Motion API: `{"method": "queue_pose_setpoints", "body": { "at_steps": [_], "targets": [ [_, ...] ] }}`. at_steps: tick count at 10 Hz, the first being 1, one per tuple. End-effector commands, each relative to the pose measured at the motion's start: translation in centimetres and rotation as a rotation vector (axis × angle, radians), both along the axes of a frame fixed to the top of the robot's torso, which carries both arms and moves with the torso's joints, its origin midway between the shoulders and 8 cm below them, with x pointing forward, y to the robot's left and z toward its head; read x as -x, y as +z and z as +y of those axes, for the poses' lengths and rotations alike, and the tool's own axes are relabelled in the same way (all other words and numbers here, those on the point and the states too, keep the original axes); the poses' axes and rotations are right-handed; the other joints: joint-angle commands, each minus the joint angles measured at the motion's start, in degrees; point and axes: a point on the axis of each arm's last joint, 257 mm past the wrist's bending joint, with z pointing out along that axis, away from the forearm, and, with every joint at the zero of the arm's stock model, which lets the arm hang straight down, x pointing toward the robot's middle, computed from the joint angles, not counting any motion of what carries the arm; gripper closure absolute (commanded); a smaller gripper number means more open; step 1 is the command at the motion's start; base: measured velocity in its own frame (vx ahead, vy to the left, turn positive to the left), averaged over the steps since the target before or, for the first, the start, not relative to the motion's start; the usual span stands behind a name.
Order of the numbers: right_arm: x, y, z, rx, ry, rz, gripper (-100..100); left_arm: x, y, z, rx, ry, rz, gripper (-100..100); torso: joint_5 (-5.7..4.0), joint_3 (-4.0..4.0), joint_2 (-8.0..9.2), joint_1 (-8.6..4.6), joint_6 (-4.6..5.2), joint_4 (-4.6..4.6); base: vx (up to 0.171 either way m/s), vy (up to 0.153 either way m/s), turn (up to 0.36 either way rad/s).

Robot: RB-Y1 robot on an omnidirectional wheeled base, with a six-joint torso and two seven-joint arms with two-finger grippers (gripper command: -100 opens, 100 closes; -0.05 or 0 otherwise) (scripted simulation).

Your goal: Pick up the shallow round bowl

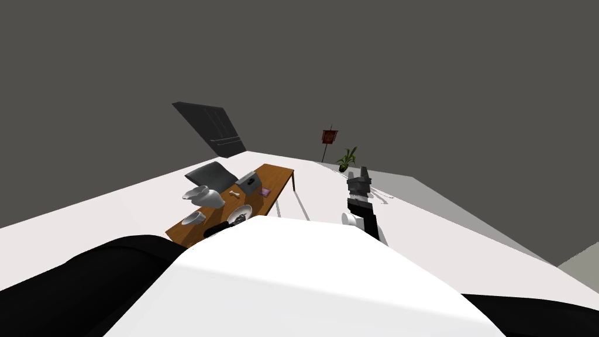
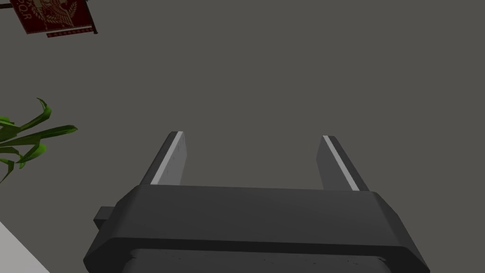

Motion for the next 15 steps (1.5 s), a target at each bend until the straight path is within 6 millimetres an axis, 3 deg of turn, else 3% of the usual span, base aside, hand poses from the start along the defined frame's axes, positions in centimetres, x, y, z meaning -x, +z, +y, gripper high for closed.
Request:
{"method": "queue_pose_setpoints", "body": {
  "at_steps": [1, 3, 4, 5, 6, 7, 15],
  "targets": [
    [0.0, 0.0, 0.0, 0.000, 0.000, 0.000, 0, 2.4, -1.3, 0.1, 0.026, 0.038, 0.054, -100, 0.00, 0.00, 0.00, 0.00, 0.00, 0.00, 0.068, 0.074, -0.045],
    [0.0, 0.0, 0.0, 0.000, 0.000, 0.000, 0, 6.3, -3.4, 0.1, 0.067, 0.085, 0.141, -100, 0.03, 0.02, 0.03, 0.12, 0.00, 0.01, 0.063, 0.143, -0.039],
    [0.0, 0.0, 0.0, 0.000, 0.000, 0.000, 0, 7.4, -4.0, -0.1, 0.078, 0.094, 0.165, -100, 0.08, 0.00, 0.01, 0.45, -0.01, 0.00, 0.067, 0.202, -0.035],
    [0.0, 0.0, 0.0, 0.000, 0.000, 0.000, 0, 6.5, -3.5, 0.3, 0.068, 0.085, 0.144, -100, 0.12, 0.00, 0.01, 0.51, 0.00, 0.00, 0.024, 0.082, -0.014],
    [0.0, 0.0, 0.0, 0.000, 0.000, 0.000, 0, 6.7, -3.6, 0.2, 0.070, 0.087, 0.149, 0, 0.06, 0.06, 0.11, 0.15, 0.01, 0.03, 0.005, 0.017, -0.002],
    [0.0, 0.0, 0.0, 0.000, 0.000, 0.000, 0, 6.9, -3.8, 0.0, 0.073, 0.075, 0.148, -100, -0.01, 0.11, 0.19, -0.11, 0.00, 0.04, 0.045, 0.018, 0.163],
    [0.0, 0.0, 0.0, 0.000, 0.000, 0.000, 0, 7.6, -4.5, -0.9, 0.065, -0.004, 0.156, -100, -0.04, 0.04, 0.06, -0.22, -0.02, 0.02, 0.061, 0.010, 0.095]
  ]
}}
